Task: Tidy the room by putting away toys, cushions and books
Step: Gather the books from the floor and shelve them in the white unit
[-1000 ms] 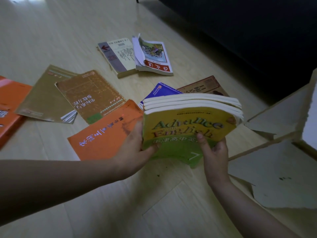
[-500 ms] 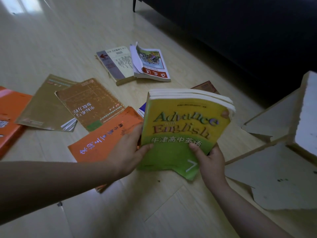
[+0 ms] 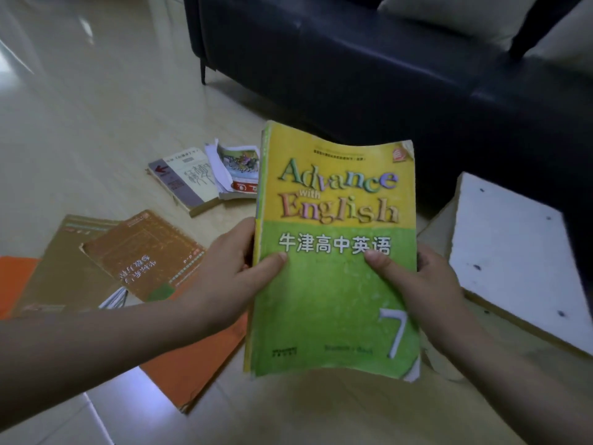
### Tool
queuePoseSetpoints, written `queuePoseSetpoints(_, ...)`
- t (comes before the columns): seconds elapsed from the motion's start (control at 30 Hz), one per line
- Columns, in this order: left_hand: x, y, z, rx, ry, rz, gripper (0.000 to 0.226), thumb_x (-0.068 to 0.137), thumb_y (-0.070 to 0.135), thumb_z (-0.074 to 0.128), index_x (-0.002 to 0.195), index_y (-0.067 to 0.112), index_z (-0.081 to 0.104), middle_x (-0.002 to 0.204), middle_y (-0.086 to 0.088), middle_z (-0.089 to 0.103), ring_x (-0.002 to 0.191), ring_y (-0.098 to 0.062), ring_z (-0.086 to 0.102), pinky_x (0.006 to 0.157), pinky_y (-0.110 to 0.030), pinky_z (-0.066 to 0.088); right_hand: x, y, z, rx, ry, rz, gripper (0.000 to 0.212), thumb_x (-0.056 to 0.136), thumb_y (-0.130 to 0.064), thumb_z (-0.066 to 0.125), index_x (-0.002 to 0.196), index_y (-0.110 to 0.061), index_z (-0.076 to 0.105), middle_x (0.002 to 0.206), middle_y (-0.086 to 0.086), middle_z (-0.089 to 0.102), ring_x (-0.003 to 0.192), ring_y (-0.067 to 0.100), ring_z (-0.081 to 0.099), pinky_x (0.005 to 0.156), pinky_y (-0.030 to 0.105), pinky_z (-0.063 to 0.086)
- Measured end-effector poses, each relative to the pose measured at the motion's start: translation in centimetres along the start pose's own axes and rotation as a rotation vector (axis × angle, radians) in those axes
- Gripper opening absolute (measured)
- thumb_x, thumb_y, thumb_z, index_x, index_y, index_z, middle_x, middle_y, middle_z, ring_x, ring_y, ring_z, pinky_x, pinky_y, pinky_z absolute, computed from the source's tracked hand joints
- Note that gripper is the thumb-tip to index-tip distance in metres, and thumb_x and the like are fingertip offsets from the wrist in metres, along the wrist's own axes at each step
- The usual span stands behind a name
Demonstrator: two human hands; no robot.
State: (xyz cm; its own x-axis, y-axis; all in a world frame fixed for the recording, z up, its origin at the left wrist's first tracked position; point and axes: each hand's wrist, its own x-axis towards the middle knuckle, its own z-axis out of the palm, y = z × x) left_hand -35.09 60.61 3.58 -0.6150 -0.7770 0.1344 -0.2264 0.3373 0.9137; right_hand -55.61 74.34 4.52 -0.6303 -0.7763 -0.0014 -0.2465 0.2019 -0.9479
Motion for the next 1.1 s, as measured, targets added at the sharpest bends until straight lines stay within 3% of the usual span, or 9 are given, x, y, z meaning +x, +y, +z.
queuePoseSetpoints(0.1, 1.2, 3.6, 0.1, -0.061, -0.001, 0.031, 0.045, 0.068, 0.050, 0.056, 0.106, 0.026, 0.062, 0.099, 0.009, 0.071, 0.089, -0.015, 0.068, 0.078, -0.048, 0.055, 0.7, -3.5, -2.5, -0.065, 0.028, -0.032, 0.018, 0.076, -0.035, 0.072, 0.090, -0.023, 0.072, 0.081, -0.014, 0.075, 0.073, 0.006, 0.072, 0.063, 0.020, 0.057)
queuePoseSetpoints(0.2, 1.8, 6.9, 0.7, -0.096, -0.010, 0.031, 0.051, 0.065, 0.053, 0.055, 0.108, 0.025, 0.062, 0.099, 0.010, 0.071, 0.089, -0.008, 0.067, 0.079, -0.046, 0.056, 0.8, -5.7, -4.8, -0.047, 0.071, -0.043, 0.016, 0.078, -0.030, 0.074, 0.091, -0.021, 0.072, 0.084, -0.007, 0.076, 0.076, 0.011, 0.073, 0.069, 0.030, 0.058)
queuePoseSetpoints(0.37, 2.5, 11.2, 3.1, -0.124, 0.020, 0.059, 0.049, 0.064, 0.052, 0.057, 0.104, 0.024, 0.063, 0.097, 0.008, 0.071, 0.089, -0.014, 0.068, 0.079, -0.049, 0.055, 0.8, -7.5, -9.2, -0.002, 0.100, -0.057, 0.014, 0.078, -0.027, 0.075, 0.090, -0.019, 0.072, 0.082, -0.006, 0.076, 0.076, 0.012, 0.073, 0.066, 0.027, 0.058)
queuePoseSetpoints(0.53, 3.8, 16.3, 10.4, -0.142, -0.060, 0.132, 0.047, 0.064, 0.050, 0.060, 0.105, 0.027, 0.063, 0.101, 0.009, 0.072, 0.091, -0.012, 0.070, 0.081, -0.048, 0.057, -0.2, -6.5, -18.4, -0.016, 0.206, -0.063, 0.020, 0.075, -0.032, 0.077, 0.089, -0.018, 0.073, 0.084, -0.002, 0.076, 0.077, 0.016, 0.073, 0.074, 0.037, 0.058)
queuePoseSetpoints(0.73, 4.4, 23.0, 23.8, -0.092, -0.268, 0.202, 0.037, 0.068, 0.048, 0.062, 0.099, 0.028, 0.061, 0.098, 0.003, 0.070, 0.088, -0.020, 0.069, 0.075, -0.052, 0.056, -4.1, -1.4, -31.0, -0.018, 0.500, 0.004, 0.017, 0.076, -0.031, 0.078, 0.085, -0.018, 0.073, 0.077, -0.004, 0.074, 0.073, 0.013, 0.072, 0.068, 0.030, 0.055)
queuePoseSetpoints(0.83, 3.9, 25.9, 30.3, -0.048, -0.368, 0.241, 0.033, 0.072, 0.038, 0.061, 0.102, 0.023, 0.061, 0.096, 0.004, 0.071, 0.087, -0.017, 0.068, 0.077, -0.050, 0.056, -6.5, 1.8, -36.2, 0.033, 0.660, 0.079, 0.017, 0.077, -0.032, 0.078, 0.086, -0.019, 0.072, 0.083, -0.001, 0.074, 0.078, 0.020, 0.072, 0.072, 0.038, 0.058)
queuePoseSetpoints(1.0, 3.2, 29.0, 38.4, 0.052, -0.488, 0.352, 0.034, 0.072, 0.040, 0.059, 0.102, 0.024, 0.059, 0.095, 0.010, 0.069, 0.083, -0.005, 0.066, 0.075, -0.040, 0.057, -9.4, 6.5, -41.2, 0.066, 0.900, 0.153, 0.019, 0.080, -0.035, 0.075, 0.091, -0.020, 0.067, 0.089, 0.000, 0.071, 0.082, 0.026, 0.069, 0.074, 0.051, 0.058)
queuePoseSetpoints(1.1, 2.9, 28.9, 42.0, 0.116, -0.571, 0.416, 0.032, 0.079, 0.041, 0.063, 0.104, 0.022, 0.057, 0.097, 0.011, 0.067, 0.084, -0.005, 0.065, 0.074, -0.040, 0.057, -10.5, 9.1, -42.4, 0.104, 1.020, 0.231, 0.023, 0.080, -0.035, 0.075, 0.095, -0.018, 0.067, 0.093, 0.001, 0.070, 0.086, 0.028, 0.067, 0.078, 0.053, 0.056)
